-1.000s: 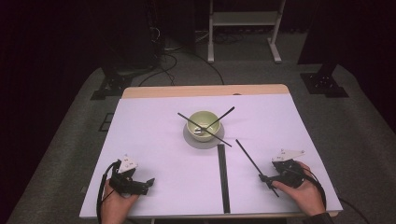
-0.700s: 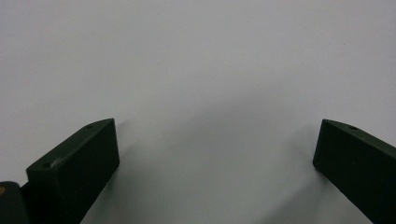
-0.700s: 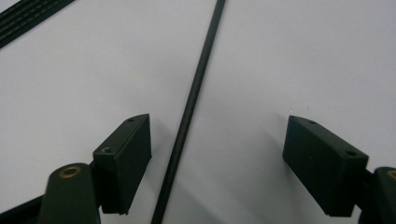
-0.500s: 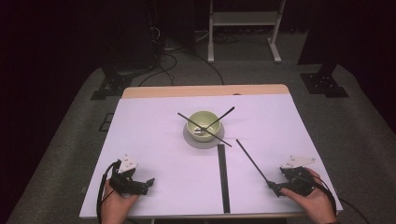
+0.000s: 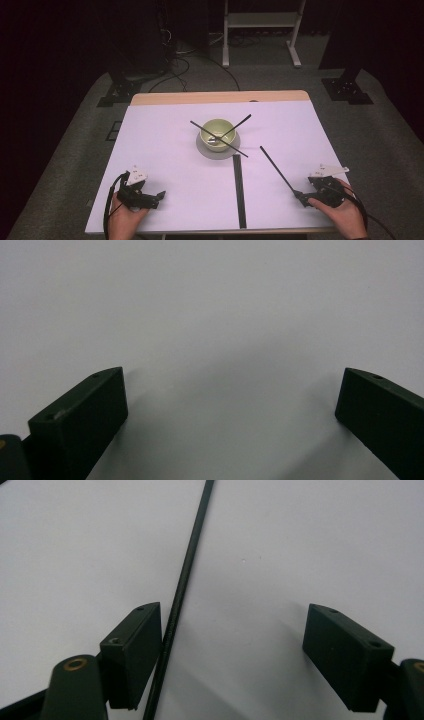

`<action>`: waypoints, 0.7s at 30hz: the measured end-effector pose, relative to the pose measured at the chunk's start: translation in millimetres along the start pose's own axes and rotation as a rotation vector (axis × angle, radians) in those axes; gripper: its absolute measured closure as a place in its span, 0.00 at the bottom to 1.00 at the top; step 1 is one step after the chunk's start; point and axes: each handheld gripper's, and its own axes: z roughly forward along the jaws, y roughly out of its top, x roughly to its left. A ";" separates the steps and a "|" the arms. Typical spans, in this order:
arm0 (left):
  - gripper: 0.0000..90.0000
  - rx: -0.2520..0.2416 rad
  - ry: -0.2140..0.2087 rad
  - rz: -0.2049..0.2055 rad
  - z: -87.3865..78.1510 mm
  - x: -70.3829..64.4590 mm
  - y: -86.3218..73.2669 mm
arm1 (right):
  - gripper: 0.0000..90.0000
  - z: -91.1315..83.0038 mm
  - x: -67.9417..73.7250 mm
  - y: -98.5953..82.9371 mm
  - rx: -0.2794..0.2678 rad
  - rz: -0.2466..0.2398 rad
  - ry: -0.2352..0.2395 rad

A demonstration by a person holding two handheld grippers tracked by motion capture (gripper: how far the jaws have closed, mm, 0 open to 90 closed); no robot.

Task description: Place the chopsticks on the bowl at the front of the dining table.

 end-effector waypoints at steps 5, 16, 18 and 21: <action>0.00 0.000 0.000 0.000 0.0 0.0 0.0 | 0.25 0.7 -0.8 0.6 -0.002 0.002 0.005; 0.00 0.000 0.000 0.000 0.0 0.0 0.0 | 0.32 7.7 -1.5 18.5 -0.051 0.004 0.036; 0.00 0.000 0.000 0.000 0.0 0.0 0.0 | 0.35 9.4 -0.9 22.1 -0.061 0.006 0.043; 0.00 0.000 0.000 0.000 0.0 0.0 0.0 | 0.39 12.5 0.1 26.9 -0.070 0.001 0.060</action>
